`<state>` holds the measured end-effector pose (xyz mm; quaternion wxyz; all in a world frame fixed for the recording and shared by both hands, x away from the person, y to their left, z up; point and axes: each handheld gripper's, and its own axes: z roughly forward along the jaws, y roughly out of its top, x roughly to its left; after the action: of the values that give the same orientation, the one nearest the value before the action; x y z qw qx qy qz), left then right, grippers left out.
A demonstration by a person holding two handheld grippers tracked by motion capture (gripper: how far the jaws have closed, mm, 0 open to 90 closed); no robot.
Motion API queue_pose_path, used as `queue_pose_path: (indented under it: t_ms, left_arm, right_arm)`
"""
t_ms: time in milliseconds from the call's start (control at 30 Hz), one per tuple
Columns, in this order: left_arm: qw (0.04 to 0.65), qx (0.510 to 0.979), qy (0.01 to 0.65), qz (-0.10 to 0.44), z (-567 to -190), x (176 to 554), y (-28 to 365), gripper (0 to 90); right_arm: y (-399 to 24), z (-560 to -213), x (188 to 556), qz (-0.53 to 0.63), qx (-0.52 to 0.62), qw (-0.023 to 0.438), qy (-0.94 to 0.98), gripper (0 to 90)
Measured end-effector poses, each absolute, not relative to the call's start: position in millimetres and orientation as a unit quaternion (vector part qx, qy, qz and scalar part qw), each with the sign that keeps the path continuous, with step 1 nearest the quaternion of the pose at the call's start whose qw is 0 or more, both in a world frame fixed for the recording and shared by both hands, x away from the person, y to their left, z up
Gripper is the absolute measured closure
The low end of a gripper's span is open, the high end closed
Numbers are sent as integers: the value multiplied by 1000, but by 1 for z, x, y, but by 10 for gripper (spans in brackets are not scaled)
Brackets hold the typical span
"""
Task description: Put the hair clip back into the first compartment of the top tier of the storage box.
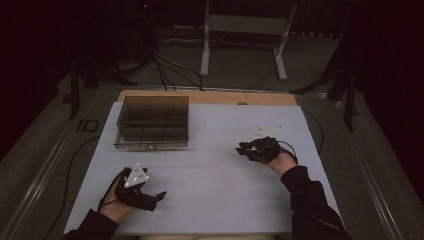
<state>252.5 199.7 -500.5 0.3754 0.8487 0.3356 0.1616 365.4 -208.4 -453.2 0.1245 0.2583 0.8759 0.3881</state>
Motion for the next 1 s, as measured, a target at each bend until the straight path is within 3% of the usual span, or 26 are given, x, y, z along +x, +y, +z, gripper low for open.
queue_pose_path:
  t_ms: [1000]
  left_arm:
    - [375, 850, 331, 163, -500, 252, 200, 0]
  right_arm:
    - [-120, -418, 375, 405, 171, 112, 891, 729]
